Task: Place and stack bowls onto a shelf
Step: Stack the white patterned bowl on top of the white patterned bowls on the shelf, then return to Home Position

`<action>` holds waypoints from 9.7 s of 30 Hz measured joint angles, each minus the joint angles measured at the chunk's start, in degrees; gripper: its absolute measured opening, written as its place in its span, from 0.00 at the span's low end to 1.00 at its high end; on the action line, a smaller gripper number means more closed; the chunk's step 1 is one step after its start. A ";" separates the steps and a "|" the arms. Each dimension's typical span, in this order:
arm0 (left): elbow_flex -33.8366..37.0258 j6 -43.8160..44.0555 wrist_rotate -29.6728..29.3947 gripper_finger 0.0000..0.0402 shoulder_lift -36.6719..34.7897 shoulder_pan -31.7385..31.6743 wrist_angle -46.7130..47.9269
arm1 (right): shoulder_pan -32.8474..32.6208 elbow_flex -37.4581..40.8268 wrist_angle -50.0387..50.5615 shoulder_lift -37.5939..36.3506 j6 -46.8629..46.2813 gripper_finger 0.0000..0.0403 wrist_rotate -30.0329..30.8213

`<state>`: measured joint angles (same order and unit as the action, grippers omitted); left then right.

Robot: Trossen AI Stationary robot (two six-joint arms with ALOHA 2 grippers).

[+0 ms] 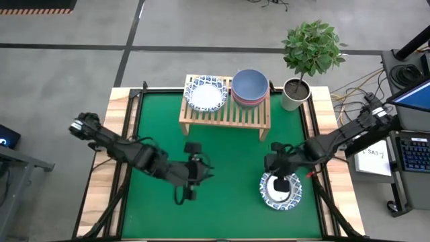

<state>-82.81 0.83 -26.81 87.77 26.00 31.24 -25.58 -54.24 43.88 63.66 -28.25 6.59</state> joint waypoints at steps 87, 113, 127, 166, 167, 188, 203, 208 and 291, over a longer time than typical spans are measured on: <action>17.30 -4.84 -23.88 0.21 -22.47 4.10 -14.29 | 44.17 -67.84 3.08 34.35 29.82 0.03 5.78; 17.30 -1.78 -25.37 0.21 -22.93 4.10 -6.70 | 53.95 -80.59 15.12 49.07 30.45 0.25 -1.05; 17.39 4.63 -25.25 0.21 -22.86 4.21 -1.32 | 53.20 -80.21 20.15 40.44 33.38 0.27 -13.02; 69.03 -1.51 -16.22 0.21 -65.11 2.47 -49.79 | 22.06 36.72 -59.17 -33.44 31.18 0.18 -19.37; 69.03 -2.23 -16.21 0.21 -66.13 1.85 -49.75 | 22.14 37.49 -59.11 -35.31 31.34 0.18 -19.04; 72.61 -6.04 -16.43 0.19 -87.77 -4.16 -38.25 | 22.25 39.61 -35.12 -63.54 38.95 0.18 -13.55; 82.23 8.71 -14.68 0.19 -87.27 -4.42 -39.22 | 22.41 48.86 -39.19 -63.65 40.75 0.18 -12.60; 82.23 14.65 -17.29 0.19 -87.28 -4.42 -38.20 | 22.52 53.52 -45.27 -62.41 37.51 0.18 -10.00; 81.71 16.19 -17.57 0.19 -86.51 -4.42 -37.57 | 22.51 53.48 -45.36 -55.26 23.30 0.17 -8.00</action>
<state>-1.10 17.02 -44.38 1.26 21.58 -6.33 -3.07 -0.75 -1.47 8.40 -4.95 -1.41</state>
